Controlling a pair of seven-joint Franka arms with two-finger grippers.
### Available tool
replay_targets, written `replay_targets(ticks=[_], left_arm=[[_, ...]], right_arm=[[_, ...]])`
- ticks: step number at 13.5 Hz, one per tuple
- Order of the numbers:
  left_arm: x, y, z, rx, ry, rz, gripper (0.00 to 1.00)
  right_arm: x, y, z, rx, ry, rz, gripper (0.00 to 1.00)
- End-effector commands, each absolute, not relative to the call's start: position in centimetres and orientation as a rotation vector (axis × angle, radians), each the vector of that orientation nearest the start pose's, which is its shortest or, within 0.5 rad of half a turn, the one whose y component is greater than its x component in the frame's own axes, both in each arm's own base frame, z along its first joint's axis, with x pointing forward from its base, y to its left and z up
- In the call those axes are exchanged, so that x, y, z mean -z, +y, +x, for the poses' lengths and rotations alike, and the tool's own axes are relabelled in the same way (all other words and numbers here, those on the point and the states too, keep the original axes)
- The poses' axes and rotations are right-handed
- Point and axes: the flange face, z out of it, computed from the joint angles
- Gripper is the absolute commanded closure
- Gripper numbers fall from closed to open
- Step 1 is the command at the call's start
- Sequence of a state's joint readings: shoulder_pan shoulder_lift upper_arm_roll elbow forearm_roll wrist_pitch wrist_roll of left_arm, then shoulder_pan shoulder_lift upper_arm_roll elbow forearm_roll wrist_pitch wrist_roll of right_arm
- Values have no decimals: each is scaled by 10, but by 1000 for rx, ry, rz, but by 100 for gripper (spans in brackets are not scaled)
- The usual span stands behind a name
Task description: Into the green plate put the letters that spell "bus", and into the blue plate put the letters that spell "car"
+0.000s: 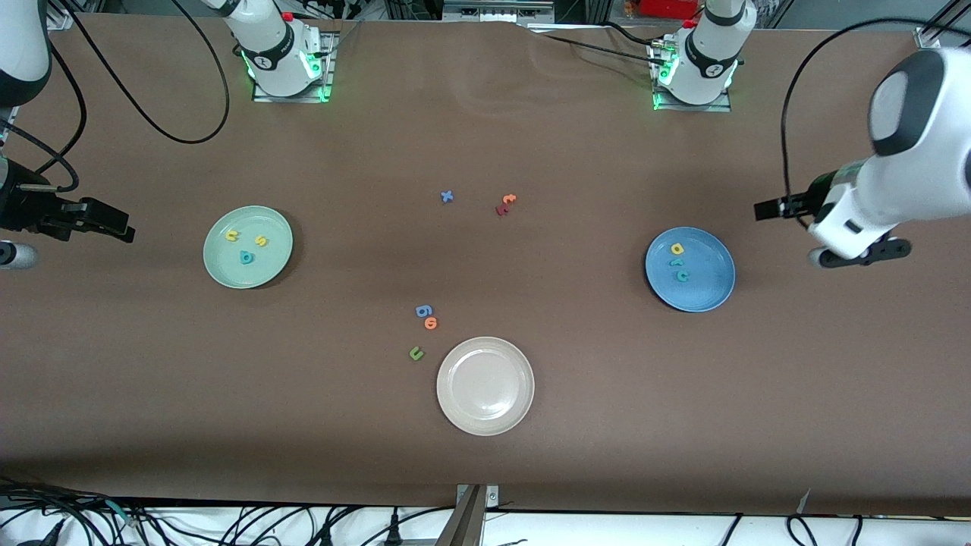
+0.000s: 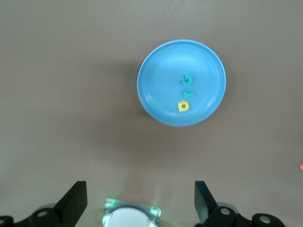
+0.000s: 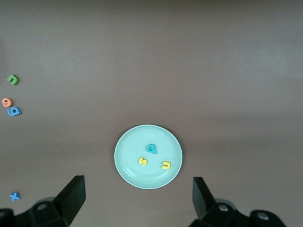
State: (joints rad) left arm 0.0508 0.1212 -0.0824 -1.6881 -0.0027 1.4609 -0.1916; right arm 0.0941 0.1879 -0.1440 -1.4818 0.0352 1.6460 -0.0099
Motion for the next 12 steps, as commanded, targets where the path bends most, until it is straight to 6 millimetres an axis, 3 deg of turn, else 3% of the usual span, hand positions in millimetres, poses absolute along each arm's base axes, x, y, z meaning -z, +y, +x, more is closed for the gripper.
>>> replay_targets(ticks=[1,3,5,9,12], left_arm=[[-561,1,552,-522,-175,-3106,0],[-587,15,553,-449,-161,-3159,0],[-608,16,545,-380,-101,-3182,0],[-638,14,536,-247,138,-3189,0],[-646,12,541,-116,197,-3179,0]], right_arm=[[-571,-7,609,-35,133,-3132,1],[-570,-7,609,-35,153,-3126,1],[-569,-1,610,-40,210,-3124,1],[-565,4,612,-50,227,-3132,0],[-564,3,612,-52,232,-3127,0]])
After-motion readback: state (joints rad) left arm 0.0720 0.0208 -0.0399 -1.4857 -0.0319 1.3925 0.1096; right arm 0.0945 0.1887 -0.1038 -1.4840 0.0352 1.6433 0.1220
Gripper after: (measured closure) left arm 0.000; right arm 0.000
